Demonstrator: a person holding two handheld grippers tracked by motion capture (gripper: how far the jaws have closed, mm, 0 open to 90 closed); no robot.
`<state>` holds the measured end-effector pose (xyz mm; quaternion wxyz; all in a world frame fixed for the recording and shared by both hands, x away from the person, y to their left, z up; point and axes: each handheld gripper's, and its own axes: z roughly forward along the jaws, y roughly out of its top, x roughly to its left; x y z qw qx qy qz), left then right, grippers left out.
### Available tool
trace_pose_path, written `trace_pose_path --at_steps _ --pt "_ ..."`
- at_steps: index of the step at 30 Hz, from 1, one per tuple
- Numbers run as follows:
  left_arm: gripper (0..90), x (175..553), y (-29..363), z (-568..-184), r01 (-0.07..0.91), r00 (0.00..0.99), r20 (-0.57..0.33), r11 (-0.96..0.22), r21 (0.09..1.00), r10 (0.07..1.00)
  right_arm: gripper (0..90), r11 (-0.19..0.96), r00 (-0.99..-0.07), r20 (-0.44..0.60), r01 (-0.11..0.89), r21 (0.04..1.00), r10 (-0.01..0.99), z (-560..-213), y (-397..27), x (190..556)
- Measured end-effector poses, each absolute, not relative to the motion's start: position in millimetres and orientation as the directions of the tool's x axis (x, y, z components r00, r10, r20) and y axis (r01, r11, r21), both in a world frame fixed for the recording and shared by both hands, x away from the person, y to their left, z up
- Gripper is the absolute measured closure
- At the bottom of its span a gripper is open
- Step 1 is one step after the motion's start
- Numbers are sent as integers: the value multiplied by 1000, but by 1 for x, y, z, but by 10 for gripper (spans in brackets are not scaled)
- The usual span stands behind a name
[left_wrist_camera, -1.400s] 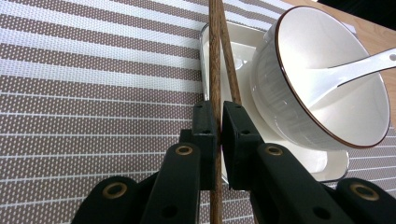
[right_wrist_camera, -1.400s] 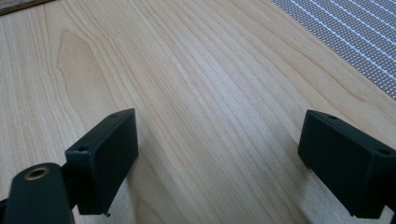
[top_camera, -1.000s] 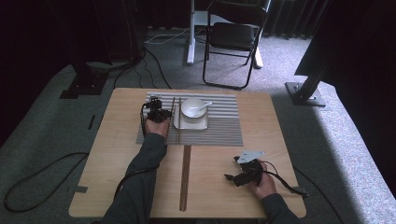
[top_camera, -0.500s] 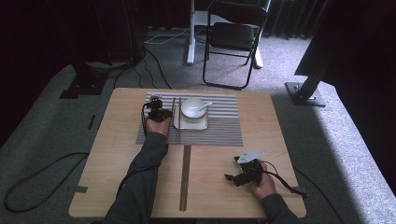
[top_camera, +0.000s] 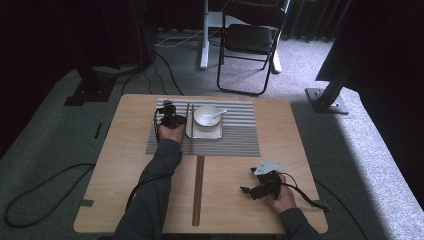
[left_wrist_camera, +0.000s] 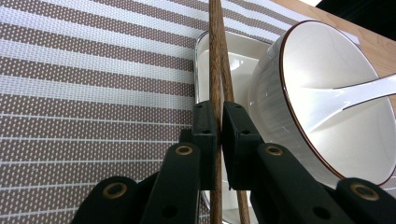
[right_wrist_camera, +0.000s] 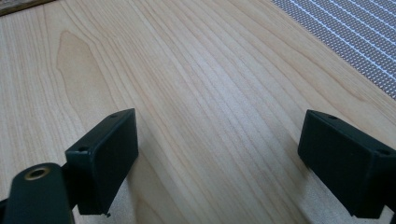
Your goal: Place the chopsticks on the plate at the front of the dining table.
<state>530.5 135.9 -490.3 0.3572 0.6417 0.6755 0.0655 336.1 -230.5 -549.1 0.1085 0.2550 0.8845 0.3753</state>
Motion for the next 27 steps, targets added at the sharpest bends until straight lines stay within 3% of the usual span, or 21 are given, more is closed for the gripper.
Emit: trace_pose_path --at_steps 27 --pt "843 543 132 -506 842 42 -492 234 487 870 117 588 -846 0 370 719 533 -549 -230 336"
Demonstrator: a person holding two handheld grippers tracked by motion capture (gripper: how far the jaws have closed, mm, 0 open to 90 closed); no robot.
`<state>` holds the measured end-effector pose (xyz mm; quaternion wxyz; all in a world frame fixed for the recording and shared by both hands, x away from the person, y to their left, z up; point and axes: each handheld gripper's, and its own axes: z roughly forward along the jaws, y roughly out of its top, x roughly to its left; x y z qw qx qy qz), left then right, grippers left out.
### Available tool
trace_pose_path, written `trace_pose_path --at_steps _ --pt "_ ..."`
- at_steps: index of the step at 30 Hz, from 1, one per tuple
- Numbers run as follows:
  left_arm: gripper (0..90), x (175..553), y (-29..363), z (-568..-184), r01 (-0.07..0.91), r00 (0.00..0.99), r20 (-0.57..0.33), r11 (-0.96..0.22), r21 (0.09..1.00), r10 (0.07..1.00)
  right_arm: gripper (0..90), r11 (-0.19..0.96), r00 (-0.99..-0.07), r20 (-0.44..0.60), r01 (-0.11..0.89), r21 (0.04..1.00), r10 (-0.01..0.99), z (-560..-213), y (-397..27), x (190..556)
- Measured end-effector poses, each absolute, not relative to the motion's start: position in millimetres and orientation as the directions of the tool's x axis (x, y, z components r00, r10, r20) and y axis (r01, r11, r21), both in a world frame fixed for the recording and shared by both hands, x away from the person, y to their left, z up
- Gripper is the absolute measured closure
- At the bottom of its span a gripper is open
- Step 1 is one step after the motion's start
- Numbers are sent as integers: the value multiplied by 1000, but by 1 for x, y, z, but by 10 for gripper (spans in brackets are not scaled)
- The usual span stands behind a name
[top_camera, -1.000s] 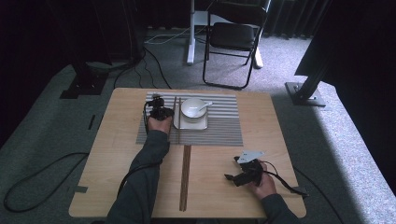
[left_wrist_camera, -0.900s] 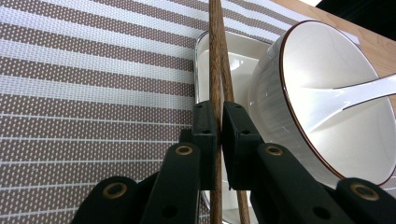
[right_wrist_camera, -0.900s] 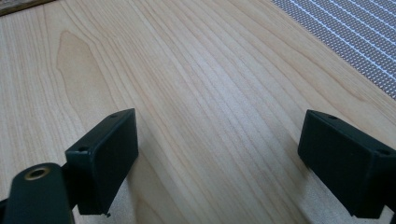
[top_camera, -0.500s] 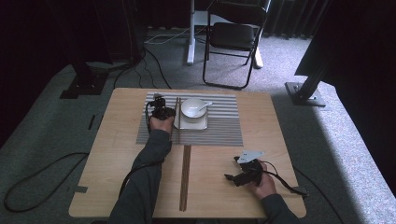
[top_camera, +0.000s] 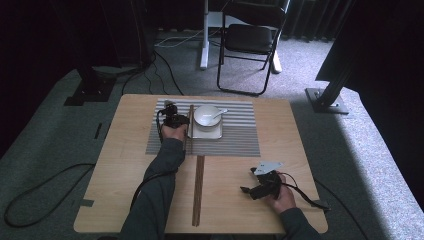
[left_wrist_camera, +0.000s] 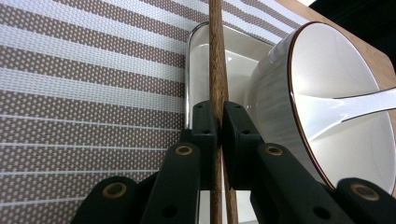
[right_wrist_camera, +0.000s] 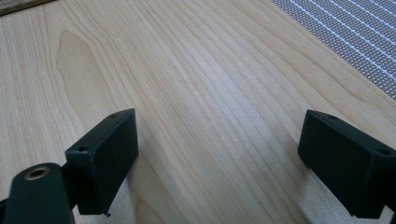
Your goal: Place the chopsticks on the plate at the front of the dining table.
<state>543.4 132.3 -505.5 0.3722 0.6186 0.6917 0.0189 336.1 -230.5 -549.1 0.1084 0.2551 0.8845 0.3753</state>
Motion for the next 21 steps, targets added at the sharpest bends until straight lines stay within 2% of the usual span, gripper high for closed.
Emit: trace_pose_path --at_steps 21 --pt "840 548 129 -511 841 27 -506 254 478 862 117 588 -846 -1 370 719 533 -549 -230 336"
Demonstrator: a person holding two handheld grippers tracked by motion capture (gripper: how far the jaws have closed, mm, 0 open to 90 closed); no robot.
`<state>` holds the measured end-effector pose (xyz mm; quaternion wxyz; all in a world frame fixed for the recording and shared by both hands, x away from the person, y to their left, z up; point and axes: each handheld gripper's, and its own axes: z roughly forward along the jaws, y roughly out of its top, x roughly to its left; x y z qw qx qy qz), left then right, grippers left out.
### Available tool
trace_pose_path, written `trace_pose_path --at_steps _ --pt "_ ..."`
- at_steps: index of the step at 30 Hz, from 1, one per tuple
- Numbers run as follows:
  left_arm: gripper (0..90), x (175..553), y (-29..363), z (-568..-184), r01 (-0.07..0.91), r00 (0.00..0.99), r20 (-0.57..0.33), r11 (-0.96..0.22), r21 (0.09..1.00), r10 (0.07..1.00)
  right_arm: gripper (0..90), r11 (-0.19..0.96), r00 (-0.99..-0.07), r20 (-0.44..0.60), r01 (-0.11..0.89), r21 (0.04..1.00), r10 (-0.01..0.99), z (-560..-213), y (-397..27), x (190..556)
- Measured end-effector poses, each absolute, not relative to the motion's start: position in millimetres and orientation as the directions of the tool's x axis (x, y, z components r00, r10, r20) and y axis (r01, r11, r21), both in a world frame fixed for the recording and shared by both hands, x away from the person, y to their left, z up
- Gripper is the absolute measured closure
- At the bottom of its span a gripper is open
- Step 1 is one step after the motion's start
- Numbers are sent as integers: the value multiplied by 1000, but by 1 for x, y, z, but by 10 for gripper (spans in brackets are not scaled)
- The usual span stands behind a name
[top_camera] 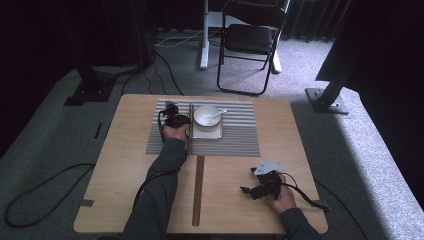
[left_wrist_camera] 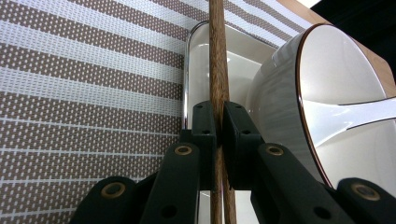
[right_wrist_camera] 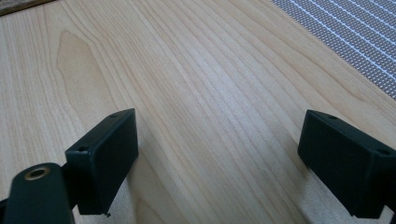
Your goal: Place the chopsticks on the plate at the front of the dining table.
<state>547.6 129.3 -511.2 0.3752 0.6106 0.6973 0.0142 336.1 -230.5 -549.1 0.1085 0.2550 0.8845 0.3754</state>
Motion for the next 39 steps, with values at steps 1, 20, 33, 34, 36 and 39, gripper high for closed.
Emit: trace_pose_path --at_steps 1,20,33,34,36,39 --pt "840 548 129 -511 841 25 -507 256 477 862 117 588 -846 -1 370 719 533 -549 -230 336" --pt "840 550 128 -516 840 10 -517 273 468 856 117 588 -846 -1 370 719 533 -549 -230 336" --pt "840 551 130 -517 840 7 -533 284 462 846 117 588 -847 -1 369 719 532 -549 -230 336" --pt "840 551 130 -517 840 7 -536 286 461 844 117 588 -846 -1 370 719 533 -549 -230 336" --pt "840 551 131 -517 840 5 -538 288 460 843 117 588 -846 -1 369 719 532 -549 -230 336" --pt "840 552 132 -517 840 5 -540 289 459 841 117 588 -846 -1 370 719 532 -549 -230 336"
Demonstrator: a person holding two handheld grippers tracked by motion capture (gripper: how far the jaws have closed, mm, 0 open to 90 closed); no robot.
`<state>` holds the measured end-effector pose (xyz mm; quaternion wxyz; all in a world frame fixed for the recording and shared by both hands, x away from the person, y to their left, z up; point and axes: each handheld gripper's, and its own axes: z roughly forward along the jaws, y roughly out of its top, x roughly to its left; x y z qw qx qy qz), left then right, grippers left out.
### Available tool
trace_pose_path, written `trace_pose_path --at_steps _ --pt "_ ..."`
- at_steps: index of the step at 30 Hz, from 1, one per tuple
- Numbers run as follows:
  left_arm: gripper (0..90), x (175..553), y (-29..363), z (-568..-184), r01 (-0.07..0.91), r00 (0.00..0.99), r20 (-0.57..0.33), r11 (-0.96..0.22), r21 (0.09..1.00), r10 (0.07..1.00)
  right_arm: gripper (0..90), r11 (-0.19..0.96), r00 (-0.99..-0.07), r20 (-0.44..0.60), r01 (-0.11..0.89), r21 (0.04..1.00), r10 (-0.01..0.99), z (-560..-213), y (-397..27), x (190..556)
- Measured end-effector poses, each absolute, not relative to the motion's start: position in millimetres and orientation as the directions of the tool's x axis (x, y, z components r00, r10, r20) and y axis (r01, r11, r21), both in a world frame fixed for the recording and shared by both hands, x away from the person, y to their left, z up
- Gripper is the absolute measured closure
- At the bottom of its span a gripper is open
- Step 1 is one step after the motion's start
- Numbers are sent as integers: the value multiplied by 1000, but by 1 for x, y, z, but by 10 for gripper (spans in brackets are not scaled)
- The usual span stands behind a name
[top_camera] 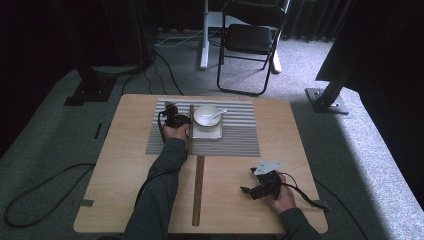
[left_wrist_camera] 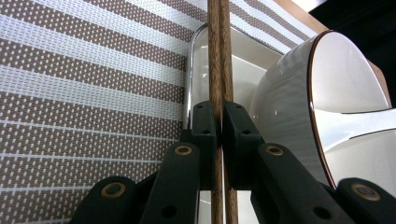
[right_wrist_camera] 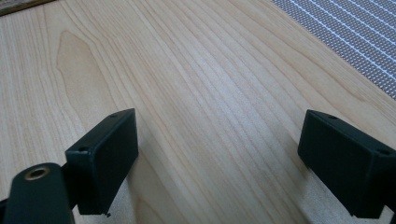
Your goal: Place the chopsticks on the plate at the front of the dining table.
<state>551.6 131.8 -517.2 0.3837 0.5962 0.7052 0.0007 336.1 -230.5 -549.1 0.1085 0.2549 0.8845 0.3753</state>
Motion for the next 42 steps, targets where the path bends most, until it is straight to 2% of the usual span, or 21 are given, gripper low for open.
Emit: trace_pose_path --at_steps 42 --pt "784 552 126 -514 836 31 -539 274 476 842 117 587 -844 -3 371 720 537 -549 -230 335"
